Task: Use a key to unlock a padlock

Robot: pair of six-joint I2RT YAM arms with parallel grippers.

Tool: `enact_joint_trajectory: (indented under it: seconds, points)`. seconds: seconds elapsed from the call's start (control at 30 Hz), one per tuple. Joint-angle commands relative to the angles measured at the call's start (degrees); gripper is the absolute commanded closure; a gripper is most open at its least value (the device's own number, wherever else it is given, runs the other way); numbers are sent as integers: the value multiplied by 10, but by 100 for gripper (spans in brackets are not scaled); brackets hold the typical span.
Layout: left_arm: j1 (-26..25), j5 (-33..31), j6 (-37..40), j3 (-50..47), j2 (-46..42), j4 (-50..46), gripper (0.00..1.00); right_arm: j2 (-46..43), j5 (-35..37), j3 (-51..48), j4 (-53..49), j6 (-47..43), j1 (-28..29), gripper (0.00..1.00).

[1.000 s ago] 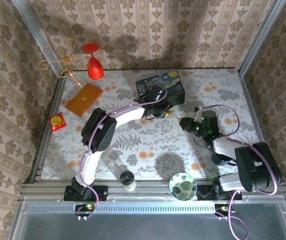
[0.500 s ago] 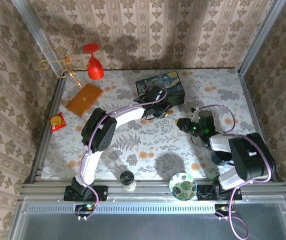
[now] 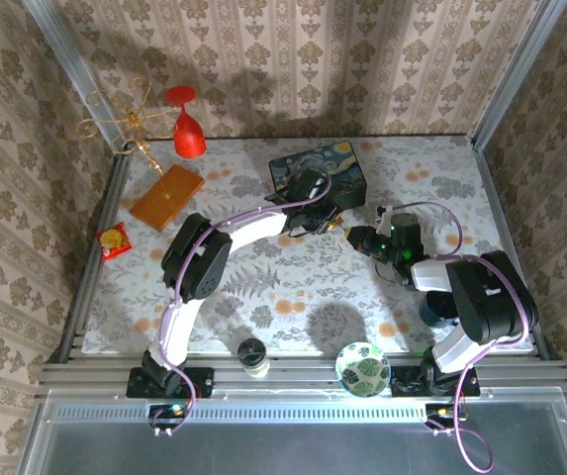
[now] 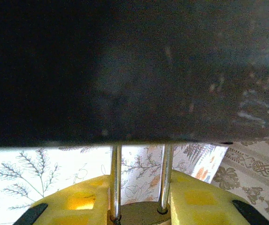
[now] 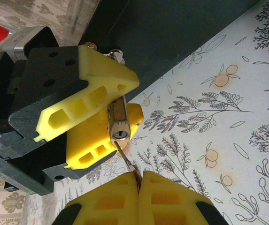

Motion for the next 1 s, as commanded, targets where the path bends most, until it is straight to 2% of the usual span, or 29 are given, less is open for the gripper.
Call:
enact_joint_trajectory:
  seconds: [0.0, 0.7, 0.97]
  points:
    - [3, 27, -45, 7, 20, -15, 100, 11, -4, 19, 15, 5, 3, 100]
    - [2, 33, -45, 6, 21, -11, 100, 30, 17, 23, 40, 28, -4, 100]
    - [0, 30, -44, 11, 26, -12, 100, 34, 24, 24, 47, 77, -3, 100]
